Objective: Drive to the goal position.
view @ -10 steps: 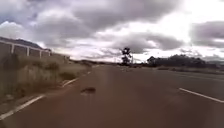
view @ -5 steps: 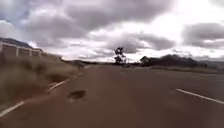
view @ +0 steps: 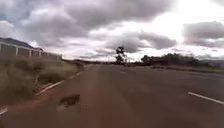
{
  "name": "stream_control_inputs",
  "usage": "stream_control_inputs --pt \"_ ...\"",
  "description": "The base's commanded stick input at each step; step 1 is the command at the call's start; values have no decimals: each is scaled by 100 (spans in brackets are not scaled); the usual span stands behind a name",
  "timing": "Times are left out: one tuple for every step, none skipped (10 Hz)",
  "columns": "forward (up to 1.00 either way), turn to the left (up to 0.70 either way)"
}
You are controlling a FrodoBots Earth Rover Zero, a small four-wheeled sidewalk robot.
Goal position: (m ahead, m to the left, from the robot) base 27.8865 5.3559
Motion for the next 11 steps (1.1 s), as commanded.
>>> stream_control_inputs --pt "70 1" --pt "70 1" --pt "70 1" --pt "70 1" --pt "70 1" --pt "70 1" --pt "70 1" --pt "70 1" --pt "70 1" --pt "70 1" --pt "70 1"
